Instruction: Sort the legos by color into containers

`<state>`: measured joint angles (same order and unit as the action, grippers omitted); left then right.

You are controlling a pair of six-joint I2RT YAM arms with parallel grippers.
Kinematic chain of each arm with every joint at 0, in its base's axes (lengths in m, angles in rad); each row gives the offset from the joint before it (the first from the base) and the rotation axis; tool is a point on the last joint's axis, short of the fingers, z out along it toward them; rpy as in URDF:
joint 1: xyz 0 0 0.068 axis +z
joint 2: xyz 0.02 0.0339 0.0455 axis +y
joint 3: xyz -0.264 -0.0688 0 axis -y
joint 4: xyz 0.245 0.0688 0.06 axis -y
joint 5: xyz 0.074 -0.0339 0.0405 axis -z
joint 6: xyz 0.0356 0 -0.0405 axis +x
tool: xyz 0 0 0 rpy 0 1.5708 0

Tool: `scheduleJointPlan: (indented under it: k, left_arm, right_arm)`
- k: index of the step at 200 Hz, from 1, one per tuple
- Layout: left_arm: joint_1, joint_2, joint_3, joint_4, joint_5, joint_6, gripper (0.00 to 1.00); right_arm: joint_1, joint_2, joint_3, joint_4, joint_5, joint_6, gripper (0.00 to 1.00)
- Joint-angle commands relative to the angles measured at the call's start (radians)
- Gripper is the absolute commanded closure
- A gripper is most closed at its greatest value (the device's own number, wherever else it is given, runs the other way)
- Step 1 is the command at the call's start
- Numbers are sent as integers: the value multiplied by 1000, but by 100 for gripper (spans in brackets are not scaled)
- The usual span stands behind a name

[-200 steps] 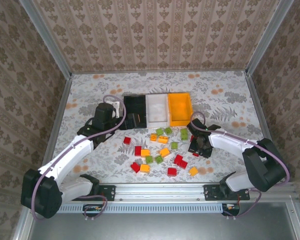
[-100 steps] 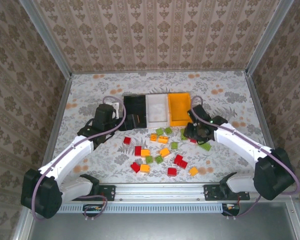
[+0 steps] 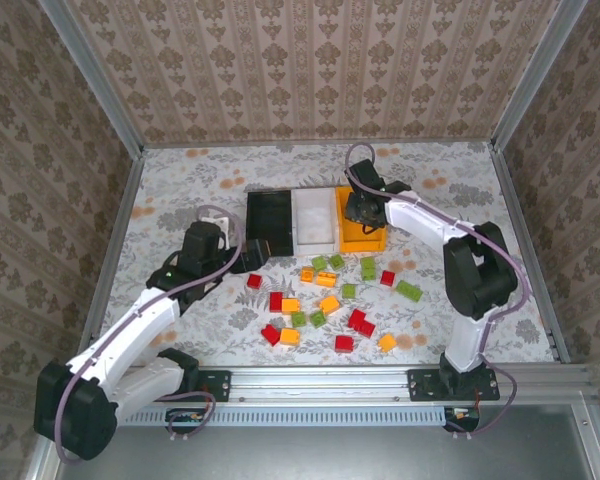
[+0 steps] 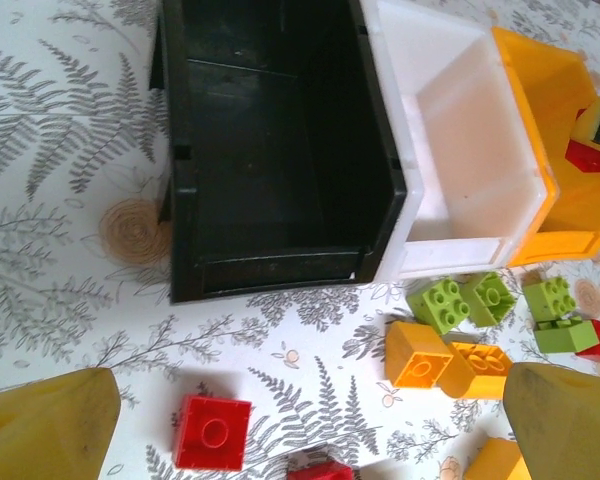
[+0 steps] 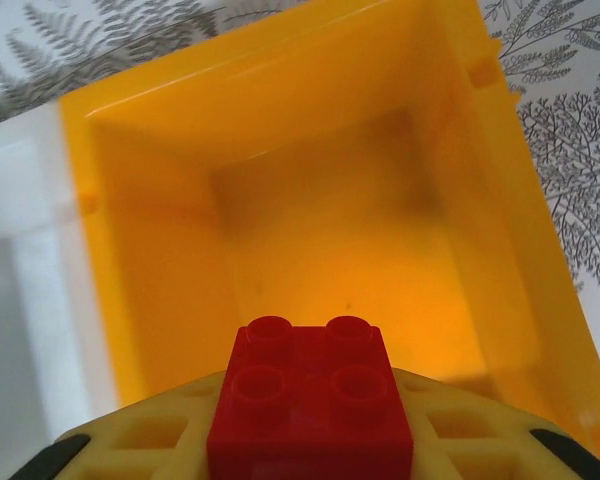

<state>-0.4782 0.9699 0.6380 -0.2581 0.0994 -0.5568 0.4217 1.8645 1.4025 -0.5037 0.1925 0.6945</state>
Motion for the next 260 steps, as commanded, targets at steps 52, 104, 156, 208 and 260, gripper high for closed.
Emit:
scheduleJointPlan:
  k: [52, 104, 156, 208, 260]
  left_arm:
    - [-8, 30, -26, -55, -78, 18, 0]
    - [-135, 255, 53, -138, -242, 76, 8]
    - [-142, 461, 48, -51, -219, 75, 21]
    - [-142, 525, 28, 2, -222, 78, 40]
    - [-148, 523, 18, 22, -196, 86, 56]
  right_arm:
    - [-5, -24, 50, -17, 12, -26, 37]
    - [27, -232, -169, 71, -15, -5, 36]
    - [32, -354, -276, 90, -12, 5, 35]
    - [30, -411, -278, 80, 4, -5, 34]
    - [28, -415, -292, 77, 11, 0, 34]
